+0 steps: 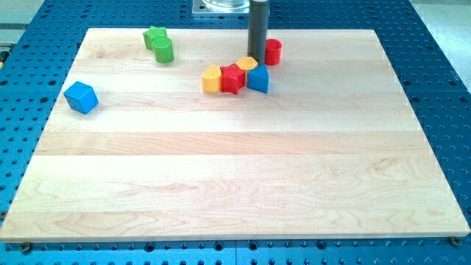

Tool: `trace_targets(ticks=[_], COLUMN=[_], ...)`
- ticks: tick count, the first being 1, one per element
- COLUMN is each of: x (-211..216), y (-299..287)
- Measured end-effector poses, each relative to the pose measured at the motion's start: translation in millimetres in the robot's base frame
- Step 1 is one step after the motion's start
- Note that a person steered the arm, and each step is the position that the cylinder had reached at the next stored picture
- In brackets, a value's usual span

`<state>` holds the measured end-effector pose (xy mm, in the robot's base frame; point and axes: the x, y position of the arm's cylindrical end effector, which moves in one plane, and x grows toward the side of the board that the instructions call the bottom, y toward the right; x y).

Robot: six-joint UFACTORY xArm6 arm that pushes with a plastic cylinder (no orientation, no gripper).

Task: Place red star to the bottom left of the traingle

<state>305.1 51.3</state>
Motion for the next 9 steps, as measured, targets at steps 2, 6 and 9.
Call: trace_targets(ticks=[2,6,9], x=[34.1,20.5,104.7], y=[-67.6,-60.6,-211.7])
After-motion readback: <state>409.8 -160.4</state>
